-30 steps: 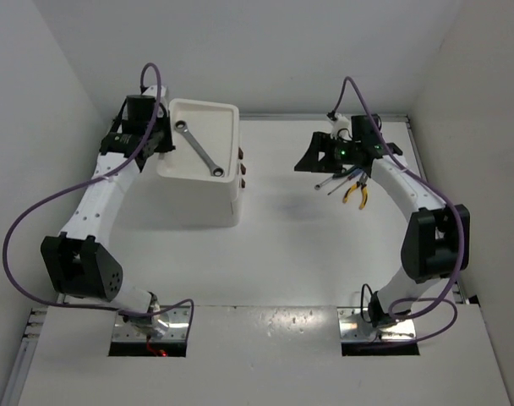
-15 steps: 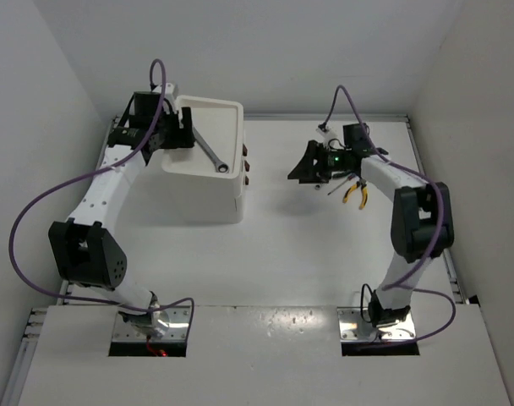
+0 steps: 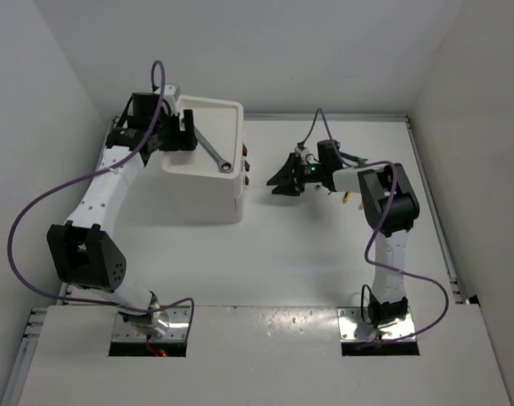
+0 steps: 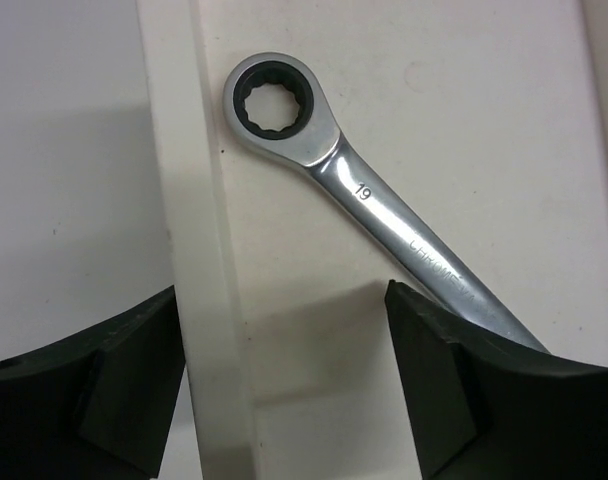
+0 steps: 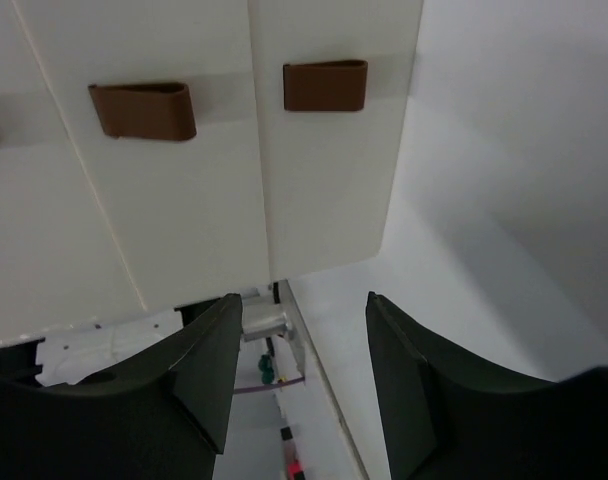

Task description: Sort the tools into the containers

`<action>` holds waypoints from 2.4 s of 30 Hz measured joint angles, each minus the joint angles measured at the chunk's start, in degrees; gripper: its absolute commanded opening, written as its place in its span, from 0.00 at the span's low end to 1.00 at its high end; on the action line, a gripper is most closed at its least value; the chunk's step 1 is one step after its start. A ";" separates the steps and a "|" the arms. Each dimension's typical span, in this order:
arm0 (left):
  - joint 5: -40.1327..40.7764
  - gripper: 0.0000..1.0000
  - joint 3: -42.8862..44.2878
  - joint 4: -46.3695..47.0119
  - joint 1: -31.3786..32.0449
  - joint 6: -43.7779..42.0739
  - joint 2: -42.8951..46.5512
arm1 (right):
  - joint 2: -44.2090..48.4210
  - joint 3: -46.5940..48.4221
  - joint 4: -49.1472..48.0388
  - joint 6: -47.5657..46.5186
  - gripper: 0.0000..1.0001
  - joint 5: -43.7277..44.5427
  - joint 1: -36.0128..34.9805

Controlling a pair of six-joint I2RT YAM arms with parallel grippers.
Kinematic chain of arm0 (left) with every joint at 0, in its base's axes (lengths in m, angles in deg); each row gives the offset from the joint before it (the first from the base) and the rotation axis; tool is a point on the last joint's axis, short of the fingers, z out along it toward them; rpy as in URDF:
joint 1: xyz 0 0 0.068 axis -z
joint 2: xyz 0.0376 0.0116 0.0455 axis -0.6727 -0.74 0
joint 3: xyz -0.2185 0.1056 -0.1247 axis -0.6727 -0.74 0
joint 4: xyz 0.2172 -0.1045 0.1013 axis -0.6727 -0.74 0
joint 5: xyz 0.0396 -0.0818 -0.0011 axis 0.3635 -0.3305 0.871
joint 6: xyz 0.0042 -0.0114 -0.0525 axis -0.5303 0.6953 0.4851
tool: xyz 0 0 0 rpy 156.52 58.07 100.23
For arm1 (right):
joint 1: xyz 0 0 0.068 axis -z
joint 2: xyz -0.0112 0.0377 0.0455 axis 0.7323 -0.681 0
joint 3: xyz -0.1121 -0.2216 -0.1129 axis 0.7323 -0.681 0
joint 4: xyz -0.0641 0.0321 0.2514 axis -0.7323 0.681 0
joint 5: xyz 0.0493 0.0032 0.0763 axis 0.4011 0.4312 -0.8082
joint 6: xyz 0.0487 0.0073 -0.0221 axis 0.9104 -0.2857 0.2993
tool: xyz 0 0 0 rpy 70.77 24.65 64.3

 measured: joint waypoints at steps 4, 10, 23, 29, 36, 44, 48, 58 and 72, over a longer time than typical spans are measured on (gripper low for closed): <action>1.46 0.69 0.00 -0.39 -0.02 -0.11 0.07 | -5.42 2.80 -7.30 7.28 0.53 -0.55 -3.10; 5.11 0.22 0.00 -0.61 -0.26 -0.81 0.66 | -10.56 8.48 -9.99 11.56 0.52 0.98 -6.54; 6.03 0.00 0.00 -1.07 -0.81 -2.86 0.94 | -18.25 11.19 -20.46 21.24 0.50 3.32 -7.15; 5.29 0.00 0.00 -1.07 -1.09 -2.91 0.92 | -21.57 12.02 -32.59 30.25 0.50 3.72 -7.19; 4.39 0.00 0.00 -1.09 -1.53 -2.93 0.92 | -24.59 12.92 -40.94 37.33 0.26 3.65 -7.23; 3.32 0.00 0.00 -1.16 -2.64 -2.84 0.92 | -26.43 14.12 -44.33 41.53 0.00 3.43 -7.45; 2.89 0.00 -0.87 -0.52 -3.69 -1.90 1.57 | -25.07 11.45 -45.44 41.44 0.00 3.78 -7.37; 4.33 0.00 -4.81 -1.07 -7.96 1.22 5.95 | -17.46 4.68 -41.07 37.40 0.00 3.63 -2.89; 3.98 0.00 -6.34 0.31 -7.96 1.92 7.04 | -13.38 0.22 -33.18 29.18 0.00 0.79 0.70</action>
